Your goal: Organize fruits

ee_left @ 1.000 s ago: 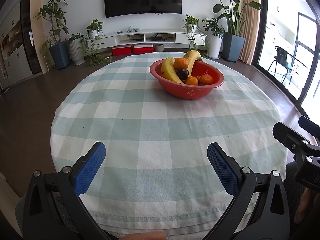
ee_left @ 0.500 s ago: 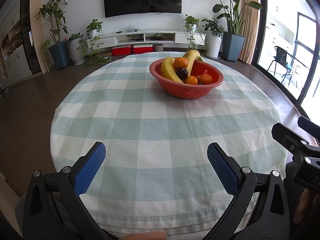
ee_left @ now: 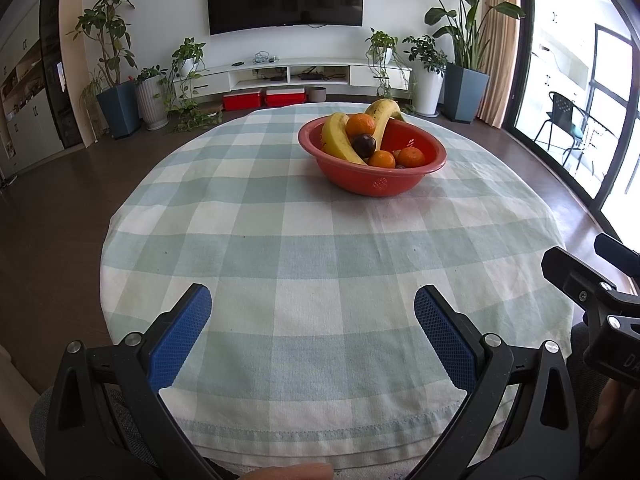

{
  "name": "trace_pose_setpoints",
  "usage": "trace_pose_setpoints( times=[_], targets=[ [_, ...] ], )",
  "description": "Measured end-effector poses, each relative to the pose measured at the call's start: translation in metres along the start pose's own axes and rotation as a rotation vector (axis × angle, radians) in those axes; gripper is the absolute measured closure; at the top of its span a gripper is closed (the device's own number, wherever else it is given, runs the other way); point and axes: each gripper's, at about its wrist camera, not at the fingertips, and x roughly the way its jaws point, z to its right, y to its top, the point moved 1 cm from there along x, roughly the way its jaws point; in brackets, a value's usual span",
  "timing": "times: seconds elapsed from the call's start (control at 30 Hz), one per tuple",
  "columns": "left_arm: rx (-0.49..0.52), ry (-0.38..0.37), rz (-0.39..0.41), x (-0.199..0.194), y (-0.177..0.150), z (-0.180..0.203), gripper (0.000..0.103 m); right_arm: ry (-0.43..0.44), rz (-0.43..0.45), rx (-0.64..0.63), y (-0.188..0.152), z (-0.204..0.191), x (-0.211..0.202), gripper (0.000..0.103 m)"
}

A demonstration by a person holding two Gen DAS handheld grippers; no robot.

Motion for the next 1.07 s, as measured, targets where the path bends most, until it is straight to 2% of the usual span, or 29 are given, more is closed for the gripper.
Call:
trace_pose_setpoints(
  times=[0.83, 1.07],
  targets=[
    [-0.002, -0.011, -0.006, 0.001, -0.005, 0.004, 0.000, 0.001, -0.005, -0.001, 0.000, -0.001, -0.001, 0.000],
    [0.001, -0.011, -0.004, 0.000, -0.011, 0.007, 0.000, 0.003, -0.015, 0.010, -0.013, 0.001, -0.003, 0.000]
  ],
)
